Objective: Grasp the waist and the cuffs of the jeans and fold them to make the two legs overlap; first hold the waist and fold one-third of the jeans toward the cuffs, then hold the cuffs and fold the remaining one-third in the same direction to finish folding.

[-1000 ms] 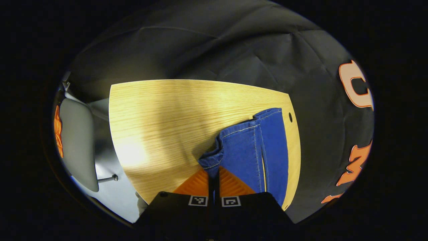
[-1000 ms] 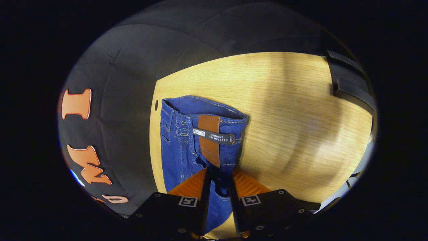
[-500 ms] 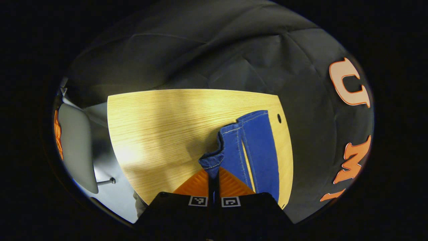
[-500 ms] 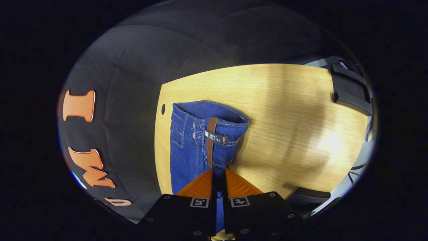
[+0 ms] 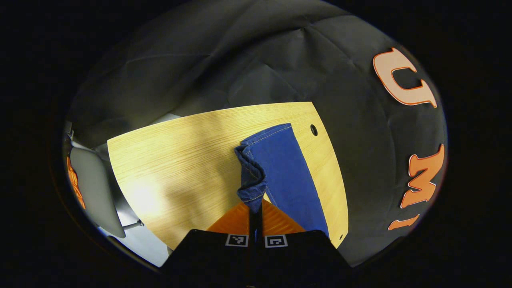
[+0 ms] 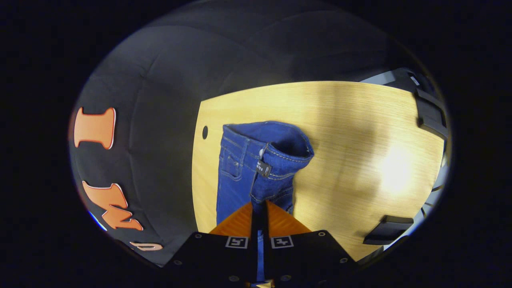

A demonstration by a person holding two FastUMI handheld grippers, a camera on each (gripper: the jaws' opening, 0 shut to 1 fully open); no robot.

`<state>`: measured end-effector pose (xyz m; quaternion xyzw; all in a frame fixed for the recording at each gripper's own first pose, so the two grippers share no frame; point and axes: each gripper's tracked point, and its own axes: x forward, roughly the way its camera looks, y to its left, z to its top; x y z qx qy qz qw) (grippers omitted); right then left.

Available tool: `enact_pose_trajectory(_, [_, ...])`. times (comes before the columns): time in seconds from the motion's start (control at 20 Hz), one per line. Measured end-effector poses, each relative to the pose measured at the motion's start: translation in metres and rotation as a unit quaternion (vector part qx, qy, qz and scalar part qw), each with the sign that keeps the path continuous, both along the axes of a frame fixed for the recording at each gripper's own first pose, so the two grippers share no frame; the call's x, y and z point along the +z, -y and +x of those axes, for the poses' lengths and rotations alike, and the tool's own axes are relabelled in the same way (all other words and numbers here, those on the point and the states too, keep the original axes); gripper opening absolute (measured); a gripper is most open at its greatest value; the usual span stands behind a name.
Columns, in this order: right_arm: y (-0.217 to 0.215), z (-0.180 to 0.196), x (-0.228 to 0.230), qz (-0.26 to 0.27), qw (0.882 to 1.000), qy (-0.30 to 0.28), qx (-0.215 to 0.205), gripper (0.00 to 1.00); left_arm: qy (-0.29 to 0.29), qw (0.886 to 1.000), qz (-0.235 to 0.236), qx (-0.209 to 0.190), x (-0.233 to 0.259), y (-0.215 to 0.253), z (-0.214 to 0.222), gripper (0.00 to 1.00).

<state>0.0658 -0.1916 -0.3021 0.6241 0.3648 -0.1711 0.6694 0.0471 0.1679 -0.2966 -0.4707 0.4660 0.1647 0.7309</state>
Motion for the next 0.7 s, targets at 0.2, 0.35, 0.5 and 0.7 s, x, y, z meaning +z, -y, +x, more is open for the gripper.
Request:
enact_pose_trajectory(0.2, [0.001,0.039,0.023,0.005,1.0,0.007,0.008,0.07,-0.032,0.999,-0.016,-0.015,0.012,0.009,0.038,0.01])
enact_pose_trajectory(0.35, [0.004,0.072,0.018,-0.007,0.999,-0.01,0.033,0.06,-0.056,0.997,-0.021,-0.051,0.017,0.017,0.072,0.01])
enact_pose_trajectory(0.5, [0.006,0.12,0.026,0.005,0.999,-0.015,0.034,0.07,-0.068,0.995,-0.019,-0.075,0.017,0.015,0.111,0.01])
enact_pose_trajectory(0.7, [0.006,0.187,0.028,0.003,0.998,-0.026,0.054,0.06,-0.108,0.992,-0.02,-0.063,-0.011,0.012,0.153,0.0])
